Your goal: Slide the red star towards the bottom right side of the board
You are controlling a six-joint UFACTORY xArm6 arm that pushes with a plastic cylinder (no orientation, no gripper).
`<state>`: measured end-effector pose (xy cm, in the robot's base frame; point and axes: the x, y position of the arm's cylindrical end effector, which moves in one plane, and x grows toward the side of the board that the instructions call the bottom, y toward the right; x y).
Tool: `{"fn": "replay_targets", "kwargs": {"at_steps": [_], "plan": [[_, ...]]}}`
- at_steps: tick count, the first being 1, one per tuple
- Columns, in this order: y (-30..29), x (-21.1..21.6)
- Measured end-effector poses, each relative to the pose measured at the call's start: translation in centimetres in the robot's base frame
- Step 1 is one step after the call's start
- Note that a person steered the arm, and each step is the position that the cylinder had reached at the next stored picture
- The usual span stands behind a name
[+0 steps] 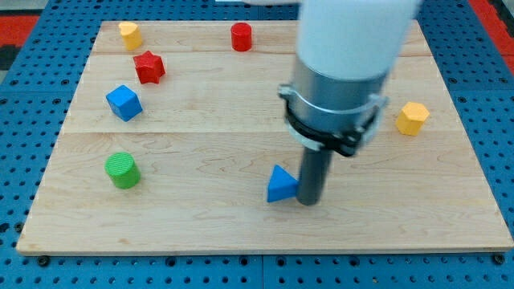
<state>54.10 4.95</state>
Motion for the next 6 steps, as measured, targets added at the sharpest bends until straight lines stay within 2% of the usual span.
{"fn": "replay_targets", "kwargs": {"at_steps": [1, 2, 5, 6], "plan": [[-2.0, -1.8], [-1.4, -5.7], [-5.6, -8.0], [-5.4, -11.7]]}}
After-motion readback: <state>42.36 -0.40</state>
